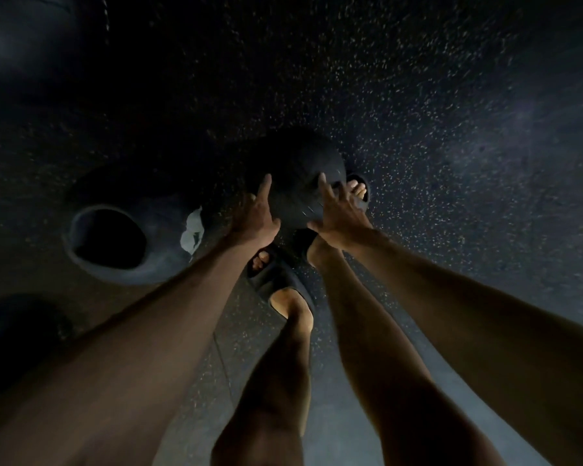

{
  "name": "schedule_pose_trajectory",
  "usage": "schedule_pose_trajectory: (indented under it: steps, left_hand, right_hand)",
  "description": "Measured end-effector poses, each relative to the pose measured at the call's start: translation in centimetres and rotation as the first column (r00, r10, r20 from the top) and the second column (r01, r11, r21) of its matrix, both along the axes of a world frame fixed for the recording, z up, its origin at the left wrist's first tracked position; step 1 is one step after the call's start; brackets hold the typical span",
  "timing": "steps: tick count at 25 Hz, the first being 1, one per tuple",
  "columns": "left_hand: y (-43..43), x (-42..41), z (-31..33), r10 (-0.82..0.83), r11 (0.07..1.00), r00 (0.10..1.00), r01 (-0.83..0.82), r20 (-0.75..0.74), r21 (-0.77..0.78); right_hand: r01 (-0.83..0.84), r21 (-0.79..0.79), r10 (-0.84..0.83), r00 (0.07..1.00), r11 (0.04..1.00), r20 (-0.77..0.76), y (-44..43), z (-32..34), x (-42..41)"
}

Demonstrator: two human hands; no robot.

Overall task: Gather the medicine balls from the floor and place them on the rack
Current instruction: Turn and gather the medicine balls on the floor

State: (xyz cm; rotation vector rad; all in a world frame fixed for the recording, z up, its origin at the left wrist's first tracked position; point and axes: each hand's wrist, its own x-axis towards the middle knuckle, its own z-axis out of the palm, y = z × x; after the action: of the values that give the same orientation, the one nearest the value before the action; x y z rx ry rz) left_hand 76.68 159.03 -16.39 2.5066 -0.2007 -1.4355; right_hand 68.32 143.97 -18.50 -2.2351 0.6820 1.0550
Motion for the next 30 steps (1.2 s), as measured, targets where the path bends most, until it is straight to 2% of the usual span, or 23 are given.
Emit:
schedule_pose_trajectory:
  steps: [3, 6, 8, 11, 14, 17, 19, 21, 23, 25, 27, 30]
  left_hand:
    - [0.0, -0.9, -2.5, 0.092, 0.993, 0.993, -0.086, 0.068, -0.085]
    - [-0.1, -1.1, -4.0, 0.131, 0.972, 0.983, -0.102, 0.129, -0.21]
    - [-1.0, -0.4, -4.8, 0.144, 0.965, 0.979, -0.106, 0.146, -0.24]
    - [-4.4, 1.3, -5.6, 0.127, 0.975, 0.977, -0.091, 0.173, -0.201]
    - [-8.1, 4.0, -6.4, 0.13, 0.985, 0.975, -0.106, 0.179, -0.136]
    - [-11.4, 7.8, -7.2, 0.077, 0.995, 0.972, -0.062, 0.22, -0.073]
    - [-13.2, 10.7, -7.7, 0.115, 0.993, 0.974, -0.108, 0.194, -0.047]
    - [-15.1, 13.3, -8.3, 0.199, 0.98, 0.963, -0.193, 0.184, -0.053]
    - [-17.8, 16.1, -8.8, 0.324, 0.945, 0.921, -0.305, 0.217, -0.113]
    - [-20.4, 18.9, -9.0, 0.406, 0.914, 0.876, -0.379, 0.262, -0.147]
    - [-21.7, 20.7, -9.4, 0.417, 0.909, 0.859, -0.392, 0.297, -0.141]
    - [-20.9, 20.9, -9.4, 0.359, 0.924, 0.878, -0.286, 0.317, -0.255]
  right_hand:
    - [0.069, 0.028, -0.07, 0.997, 0.997, 0.031, 0.0, -2.0, 0.2]
    - [0.183, -0.029, -0.181, 0.981, 0.983, 0.065, -1.8, -3.1, 2.6]
    - [0.229, -0.011, -0.227, 0.971, 0.973, 0.074, -4.7, -4.3, 4.9]
    - [0.338, 0.081, -0.346, 0.932, 0.938, 0.106, -9.0, -6.1, 7.3]
    - [0.521, 0.115, -0.533, 0.824, 0.846, 0.194, -10.7, -7.2, 8.6]
    - [0.615, 0.132, -0.626, 0.733, 0.777, 0.266, -12.6, -7.4, 10.6]
    - [0.565, 0.157, -0.583, 0.746, 0.81, 0.322, -13.3, -6.8, 10.8]
    - [0.42, 0.158, -0.449, 0.822, 0.894, 0.35, -12.7, -6.0, 9.2]
    - [0.3, 0.176, -0.345, 0.864, 0.937, 0.366, -12.0, -5.9, 8.2]
    - [0.301, 0.188, -0.351, 0.862, 0.935, 0.366, -12.4, -6.5, 9.5]
    - [0.355, 0.204, -0.404, 0.861, 0.912, 0.309, -13.9, -6.8, 12.8]
    - [0.405, 0.186, -0.438, 0.874, 0.895, 0.21, -16.4, -7.3, 17.0]
